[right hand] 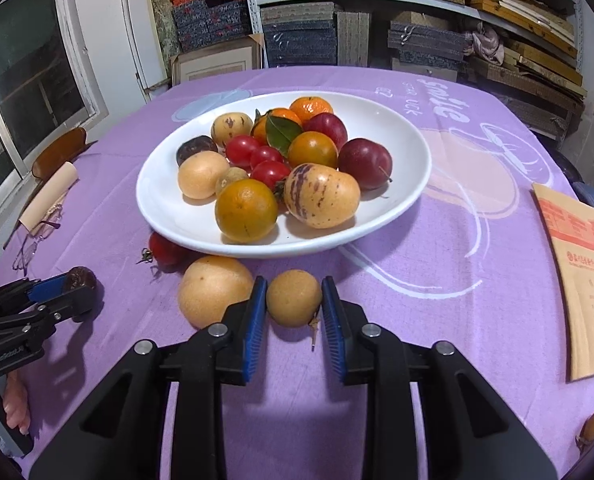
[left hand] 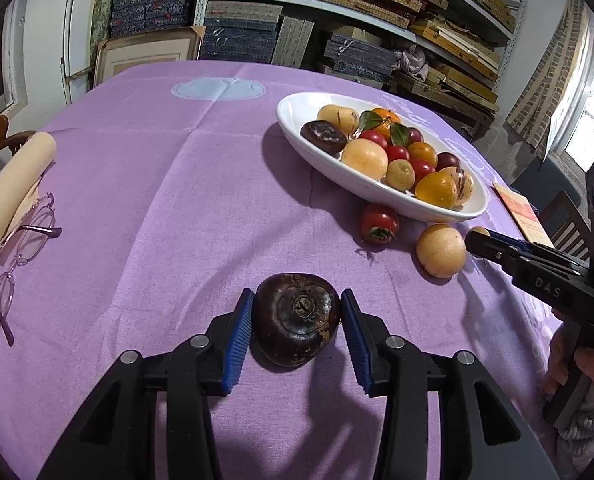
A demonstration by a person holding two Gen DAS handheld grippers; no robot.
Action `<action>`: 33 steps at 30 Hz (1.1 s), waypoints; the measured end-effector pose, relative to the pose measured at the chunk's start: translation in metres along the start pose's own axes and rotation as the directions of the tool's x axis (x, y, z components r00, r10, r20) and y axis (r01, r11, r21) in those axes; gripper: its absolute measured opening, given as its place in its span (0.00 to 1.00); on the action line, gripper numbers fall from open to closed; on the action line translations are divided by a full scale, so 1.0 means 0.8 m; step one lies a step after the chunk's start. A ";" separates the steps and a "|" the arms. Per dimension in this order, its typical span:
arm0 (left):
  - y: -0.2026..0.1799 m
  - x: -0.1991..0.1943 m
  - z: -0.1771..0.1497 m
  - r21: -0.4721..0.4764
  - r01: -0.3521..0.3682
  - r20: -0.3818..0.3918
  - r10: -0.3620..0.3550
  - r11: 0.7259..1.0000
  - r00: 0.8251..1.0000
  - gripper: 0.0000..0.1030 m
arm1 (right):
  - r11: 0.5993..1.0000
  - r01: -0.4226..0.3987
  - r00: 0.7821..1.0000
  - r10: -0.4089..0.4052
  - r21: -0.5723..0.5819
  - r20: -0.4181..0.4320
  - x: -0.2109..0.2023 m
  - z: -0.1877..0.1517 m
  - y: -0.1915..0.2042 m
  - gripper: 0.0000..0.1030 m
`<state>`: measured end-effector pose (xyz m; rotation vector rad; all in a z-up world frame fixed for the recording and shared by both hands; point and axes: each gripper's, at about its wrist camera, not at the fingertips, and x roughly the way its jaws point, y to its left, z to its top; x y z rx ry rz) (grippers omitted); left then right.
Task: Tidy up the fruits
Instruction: 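Lift the purple fruit with the left gripper while the right grasps the small tan fruit, then carry both fruits onto the plate and open both grippers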
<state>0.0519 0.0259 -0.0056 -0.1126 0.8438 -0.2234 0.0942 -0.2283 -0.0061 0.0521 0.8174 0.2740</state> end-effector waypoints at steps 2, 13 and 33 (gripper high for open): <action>-0.003 -0.006 0.000 0.008 -0.001 0.025 0.001 1.000 1.000 0.43 | 1.000 -0.005 1.000 0.004 0.014 0.030 -0.012 -0.002 -0.003 0.27; -0.047 -0.004 0.088 0.091 -0.012 0.141 -0.001 0.996 0.990 0.43 | 0.999 -0.004 0.988 -0.004 0.049 0.154 -0.056 0.055 -0.025 0.26; -0.077 0.104 0.157 0.054 -0.023 0.075 0.019 0.998 0.997 0.47 | 0.991 0.077 0.996 -0.080 0.110 0.029 0.101 0.173 -0.065 0.27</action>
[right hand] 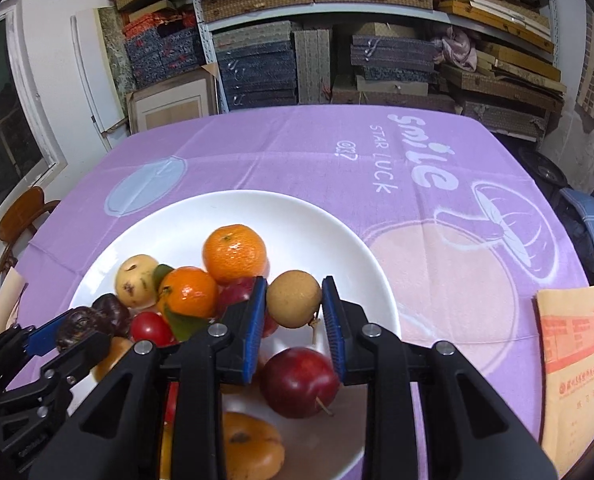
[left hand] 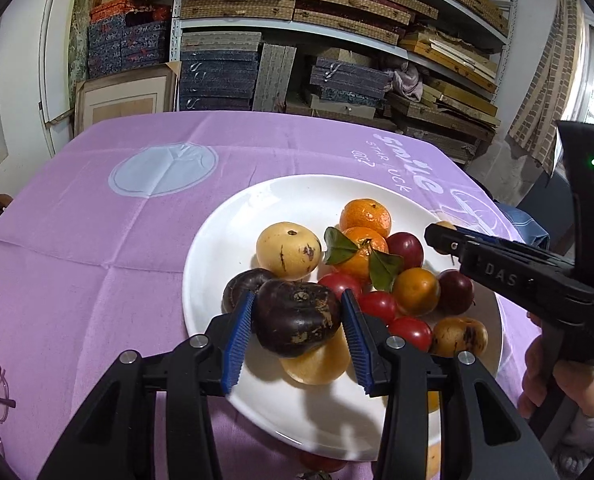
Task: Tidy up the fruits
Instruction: 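Carry both fruits onto the plate and open both grippers, then withdraw both grippers and move the left toward a red tomato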
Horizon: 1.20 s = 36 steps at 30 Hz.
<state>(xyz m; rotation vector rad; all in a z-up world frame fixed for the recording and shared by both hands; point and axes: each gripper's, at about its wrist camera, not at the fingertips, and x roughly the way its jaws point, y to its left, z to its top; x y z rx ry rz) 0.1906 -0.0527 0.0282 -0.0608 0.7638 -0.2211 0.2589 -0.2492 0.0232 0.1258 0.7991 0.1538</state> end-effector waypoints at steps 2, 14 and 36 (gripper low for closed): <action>0.001 -0.002 -0.001 0.000 -0.003 0.010 0.003 1.000 1.000 0.52 | 1.000 0.000 1.000 0.000 0.008 -0.001 0.002 -0.002 -0.005 0.32; 0.033 -0.063 -0.007 -0.028 -0.044 0.075 0.046 0.999 0.996 0.73 | 1.000 0.000 0.979 0.001 -0.007 0.206 -0.107 -0.024 0.001 0.62; 0.013 -0.083 -0.103 0.072 -0.065 0.009 0.064 0.995 0.998 0.81 | 0.997 -0.021 0.960 -0.003 0.081 0.280 -0.195 -0.180 -0.020 0.86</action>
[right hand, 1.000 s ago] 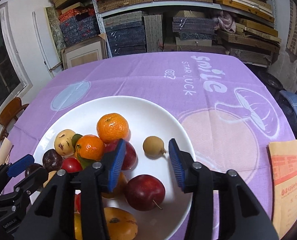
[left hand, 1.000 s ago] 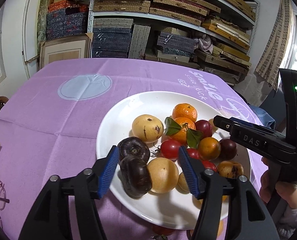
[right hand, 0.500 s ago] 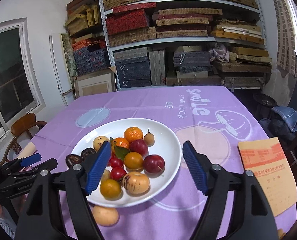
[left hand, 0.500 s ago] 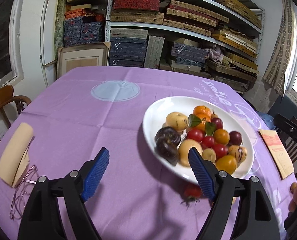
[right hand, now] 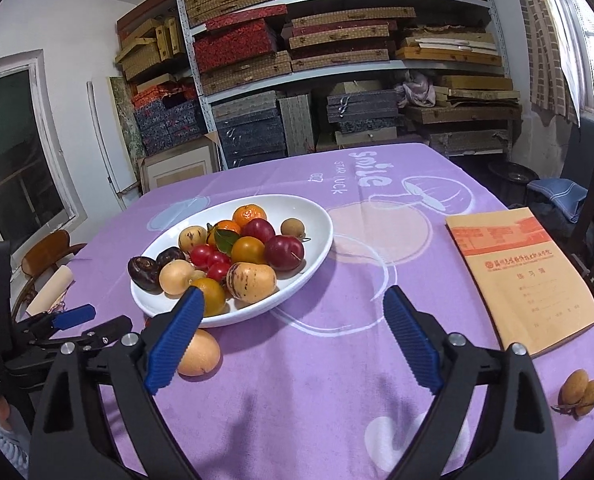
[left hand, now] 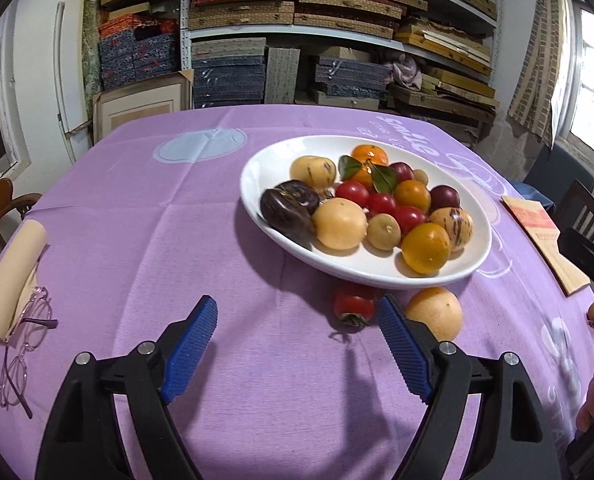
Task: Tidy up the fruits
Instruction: 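Withdraw both grippers and move the left toward a red tomato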
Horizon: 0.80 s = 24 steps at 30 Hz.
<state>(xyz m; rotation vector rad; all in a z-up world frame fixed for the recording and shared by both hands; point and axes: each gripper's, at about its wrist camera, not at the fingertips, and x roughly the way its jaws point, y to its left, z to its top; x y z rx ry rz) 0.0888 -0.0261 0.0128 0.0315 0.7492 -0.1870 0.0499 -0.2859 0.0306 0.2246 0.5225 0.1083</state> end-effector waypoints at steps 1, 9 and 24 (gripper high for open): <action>-0.003 0.004 0.000 0.004 0.001 -0.006 -0.001 1.000 1.000 0.81 | 1.000 0.001 1.000 -0.001 0.000 -0.003 0.002 0.000 0.001 0.87; -0.009 0.030 0.004 0.002 0.013 -0.056 -0.013 1.000 0.998 0.81 | 1.000 -0.005 1.000 0.006 0.005 -0.014 0.006 0.000 -0.001 0.87; -0.007 0.053 0.011 -0.012 -0.005 -0.123 0.004 1.000 0.992 0.83 | 1.000 -0.006 0.999 0.006 0.007 -0.041 0.013 -0.001 -0.001 0.90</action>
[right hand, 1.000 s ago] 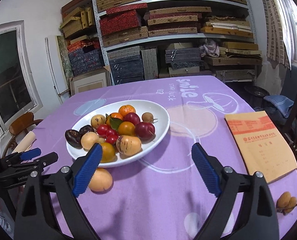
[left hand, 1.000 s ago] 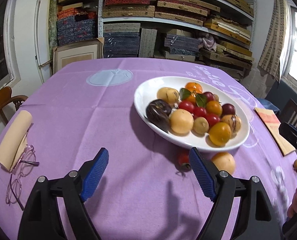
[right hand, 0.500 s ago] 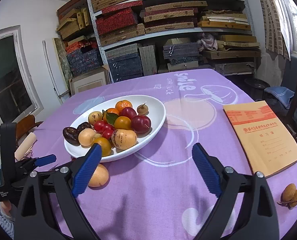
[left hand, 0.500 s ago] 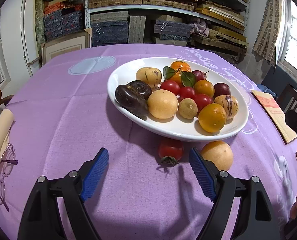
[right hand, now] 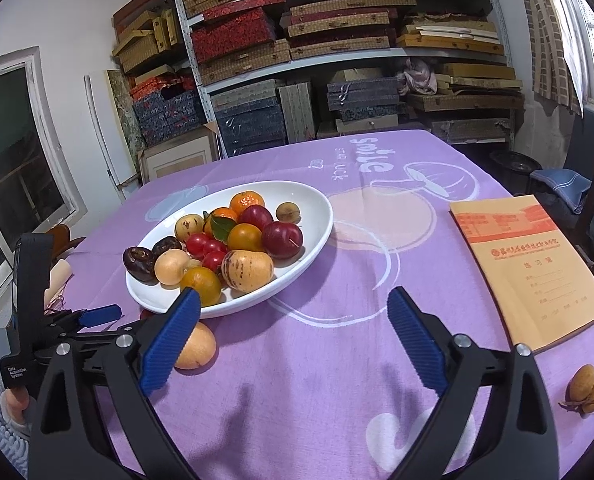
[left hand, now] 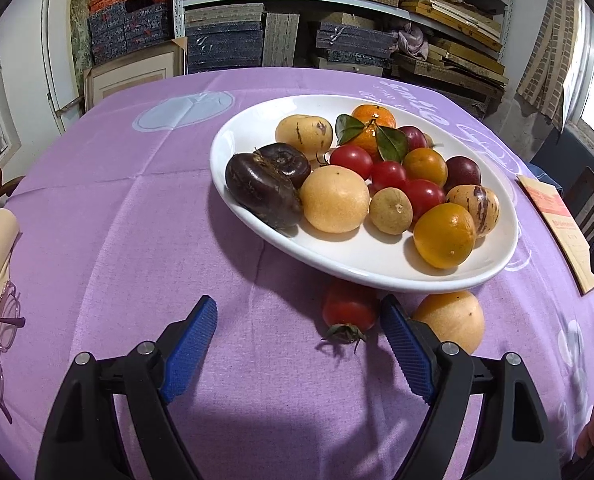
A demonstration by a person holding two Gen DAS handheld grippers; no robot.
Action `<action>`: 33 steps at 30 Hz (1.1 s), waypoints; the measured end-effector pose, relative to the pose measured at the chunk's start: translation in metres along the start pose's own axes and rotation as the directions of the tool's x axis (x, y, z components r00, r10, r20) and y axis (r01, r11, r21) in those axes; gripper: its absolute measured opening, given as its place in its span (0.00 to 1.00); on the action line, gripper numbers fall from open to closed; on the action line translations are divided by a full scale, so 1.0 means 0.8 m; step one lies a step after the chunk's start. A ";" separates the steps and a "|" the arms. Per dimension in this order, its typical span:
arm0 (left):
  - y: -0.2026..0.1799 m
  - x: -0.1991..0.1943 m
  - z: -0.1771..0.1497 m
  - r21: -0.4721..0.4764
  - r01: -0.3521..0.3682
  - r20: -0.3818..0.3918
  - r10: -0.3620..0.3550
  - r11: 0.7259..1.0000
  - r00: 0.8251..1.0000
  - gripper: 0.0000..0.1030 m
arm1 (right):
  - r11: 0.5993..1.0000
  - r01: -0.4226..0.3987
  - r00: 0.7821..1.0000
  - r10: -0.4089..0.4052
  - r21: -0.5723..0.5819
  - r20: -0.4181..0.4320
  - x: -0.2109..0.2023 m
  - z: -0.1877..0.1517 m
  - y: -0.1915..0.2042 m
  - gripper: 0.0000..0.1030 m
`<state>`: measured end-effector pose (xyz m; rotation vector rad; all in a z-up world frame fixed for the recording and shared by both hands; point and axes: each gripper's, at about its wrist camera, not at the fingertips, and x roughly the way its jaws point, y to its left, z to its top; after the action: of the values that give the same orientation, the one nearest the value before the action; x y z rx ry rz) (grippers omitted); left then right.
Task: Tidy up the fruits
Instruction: 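Withdraw both grippers and move the left toward a red tomato, then close the left gripper around the red tomato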
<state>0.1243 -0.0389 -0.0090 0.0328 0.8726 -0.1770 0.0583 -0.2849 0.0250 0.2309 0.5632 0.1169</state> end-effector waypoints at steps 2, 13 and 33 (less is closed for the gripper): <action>0.002 -0.002 -0.003 0.006 -0.001 -0.004 0.001 1.000 1.000 0.83 | 1.000 -0.001 1.000 0.001 0.003 0.002 0.000 0.000 0.000 0.90; 0.003 0.013 0.006 0.001 0.009 -0.031 -0.009 1.000 0.999 0.81 | 1.000 -0.004 1.000 0.004 0.026 0.006 0.002 0.000 -0.008 0.90; -0.007 0.004 0.002 0.023 0.128 -0.016 -0.128 0.991 0.992 0.57 | 0.998 -0.022 1.000 0.021 0.054 0.008 -0.004 0.003 -0.018 0.91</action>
<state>0.1268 -0.0454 -0.0104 0.0004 0.8880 -0.3077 0.0580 -0.2995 0.0253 0.2898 0.5570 0.1219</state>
